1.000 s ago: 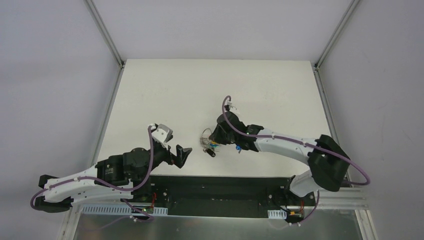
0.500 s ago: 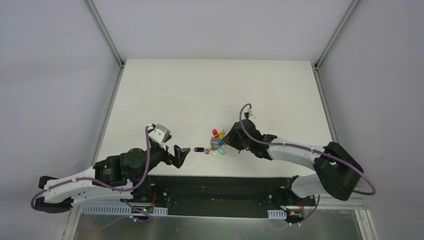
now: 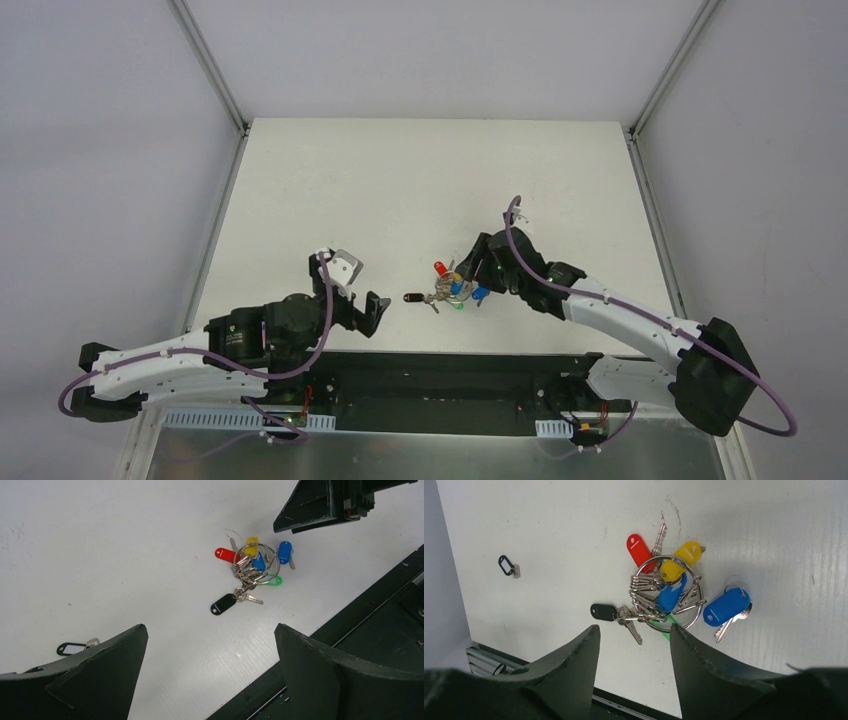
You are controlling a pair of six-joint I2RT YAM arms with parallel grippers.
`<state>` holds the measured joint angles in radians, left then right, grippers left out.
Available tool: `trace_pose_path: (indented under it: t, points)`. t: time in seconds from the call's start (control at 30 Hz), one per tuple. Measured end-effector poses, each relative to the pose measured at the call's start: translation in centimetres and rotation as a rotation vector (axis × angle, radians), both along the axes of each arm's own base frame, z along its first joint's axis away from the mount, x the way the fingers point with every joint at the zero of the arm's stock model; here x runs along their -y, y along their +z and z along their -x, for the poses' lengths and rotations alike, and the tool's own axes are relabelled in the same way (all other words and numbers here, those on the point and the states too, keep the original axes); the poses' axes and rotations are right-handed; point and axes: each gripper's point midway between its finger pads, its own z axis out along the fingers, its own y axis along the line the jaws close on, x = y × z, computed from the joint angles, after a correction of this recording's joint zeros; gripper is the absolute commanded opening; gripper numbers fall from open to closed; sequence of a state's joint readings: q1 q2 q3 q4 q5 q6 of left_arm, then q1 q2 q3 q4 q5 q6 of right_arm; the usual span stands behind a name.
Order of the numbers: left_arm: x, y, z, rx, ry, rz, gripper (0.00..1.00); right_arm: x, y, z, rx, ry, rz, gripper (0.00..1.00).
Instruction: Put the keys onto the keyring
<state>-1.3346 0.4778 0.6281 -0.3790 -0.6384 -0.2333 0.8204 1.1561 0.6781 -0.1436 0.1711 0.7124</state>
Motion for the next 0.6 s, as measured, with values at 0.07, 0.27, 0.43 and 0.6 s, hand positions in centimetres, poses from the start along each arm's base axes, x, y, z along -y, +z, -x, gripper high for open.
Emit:
trace_pose_path:
  t: [0.07,0.27,0.43,0.6]
  points:
    - [0.0,0.0,0.0,0.003,0.0,-0.002,0.99,0.1,0.6,-0.2,0.016,0.011,0.022,0.54]
    - [-0.3,0.4,-0.2,0.016,0.012,0.001,0.99,1.6,0.3,-0.1,0.021,0.042,0.145,0.45]
    - [-0.7,0.7,-0.4,0.026,0.028,0.011,0.99,2.4,-1.2,0.3,-0.022,0.096,0.258,0.45]
    - [-1.1,1.0,-0.5,0.035,0.045,0.021,0.99,2.3,-2.4,0.7,-0.06,0.161,0.315,0.43]
